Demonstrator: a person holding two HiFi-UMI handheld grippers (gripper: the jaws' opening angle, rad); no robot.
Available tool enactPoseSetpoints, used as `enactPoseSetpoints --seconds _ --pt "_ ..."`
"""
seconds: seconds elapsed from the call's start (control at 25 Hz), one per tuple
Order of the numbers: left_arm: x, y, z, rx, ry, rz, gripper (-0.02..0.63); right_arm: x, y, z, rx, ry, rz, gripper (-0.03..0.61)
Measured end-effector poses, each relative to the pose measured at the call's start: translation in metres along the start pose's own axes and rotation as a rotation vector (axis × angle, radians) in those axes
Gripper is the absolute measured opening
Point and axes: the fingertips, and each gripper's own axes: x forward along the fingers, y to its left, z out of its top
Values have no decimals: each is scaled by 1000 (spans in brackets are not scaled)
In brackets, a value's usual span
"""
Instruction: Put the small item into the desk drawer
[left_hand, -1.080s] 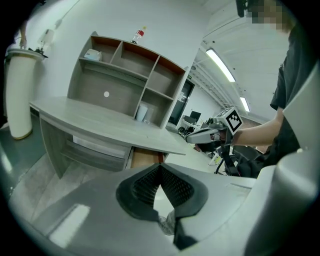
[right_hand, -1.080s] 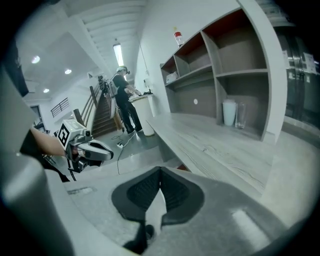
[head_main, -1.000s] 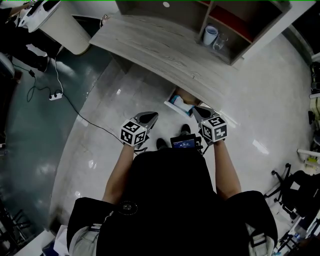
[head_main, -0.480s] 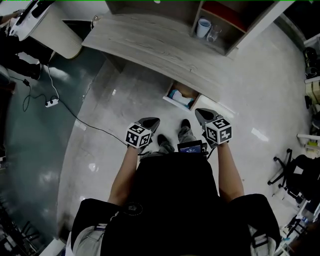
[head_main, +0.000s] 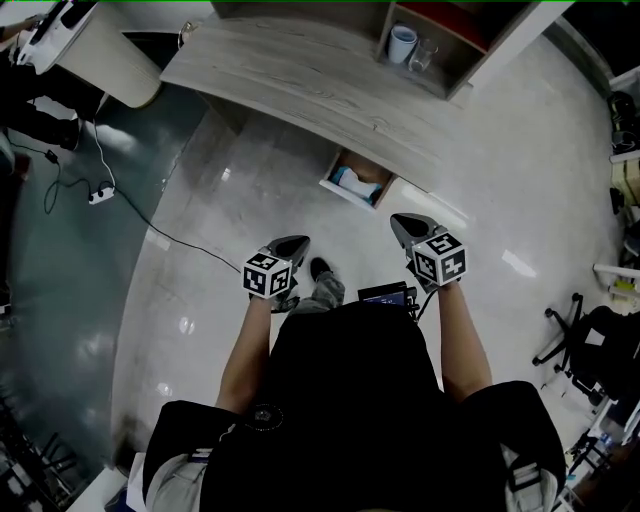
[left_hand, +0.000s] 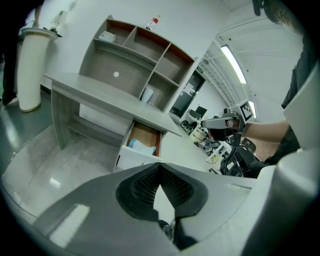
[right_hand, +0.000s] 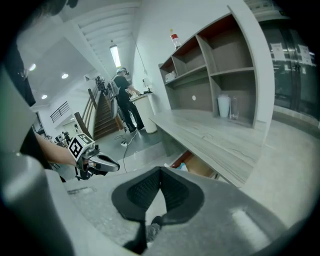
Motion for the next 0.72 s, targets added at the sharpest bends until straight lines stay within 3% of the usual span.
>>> enactPoseSetpoints --seconds 0.28,0.44,0.72 --pt "-1 -36 6 -86 -168 64 0 -30 -5 -26 -45 -4 40 2" --pt "10 -80 2 -63 -196 39 0 -54 -13 -47 -33 -21 45 2" --pt "20 -136 -27 -30 -188 63 0 -95 -20 -84 -29 -44 60 2"
